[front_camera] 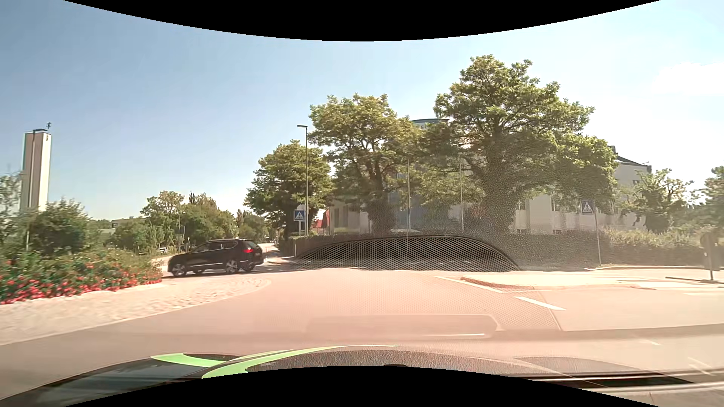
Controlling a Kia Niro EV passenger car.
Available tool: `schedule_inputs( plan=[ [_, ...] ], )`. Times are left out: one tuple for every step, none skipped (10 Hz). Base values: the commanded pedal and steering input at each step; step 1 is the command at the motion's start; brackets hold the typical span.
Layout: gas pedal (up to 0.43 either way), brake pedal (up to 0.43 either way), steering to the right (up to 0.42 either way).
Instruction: Follow the waypoints while adhering to traffic rules and regulations
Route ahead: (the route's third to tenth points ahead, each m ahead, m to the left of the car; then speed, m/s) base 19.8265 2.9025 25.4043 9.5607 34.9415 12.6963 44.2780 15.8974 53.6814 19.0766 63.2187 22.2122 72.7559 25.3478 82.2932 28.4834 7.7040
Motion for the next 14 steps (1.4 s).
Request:
schedule_inputs(
  plan=[
    [0.039,0.0,-0.024],
    [0.039,0.0,-0.054],
    [0.039,0.0,-0.077],
    [0.028,0.0,-0.099],
    [0.028,0.0,-0.116],
    [0.039,0.0,-0.127],
    [0.039,0.0,-0.139],
    [0.039,0.0,-0.15],
    [0.039,0.0,-0.159],
    [0.039,0.0,-0.162],
    [0.039,0.0,-0.167],
    [0.039,0.0,-0.173],
    [0.039,0.0,-0.174],
    [0.039,0.0,-0.177]
  ],
)
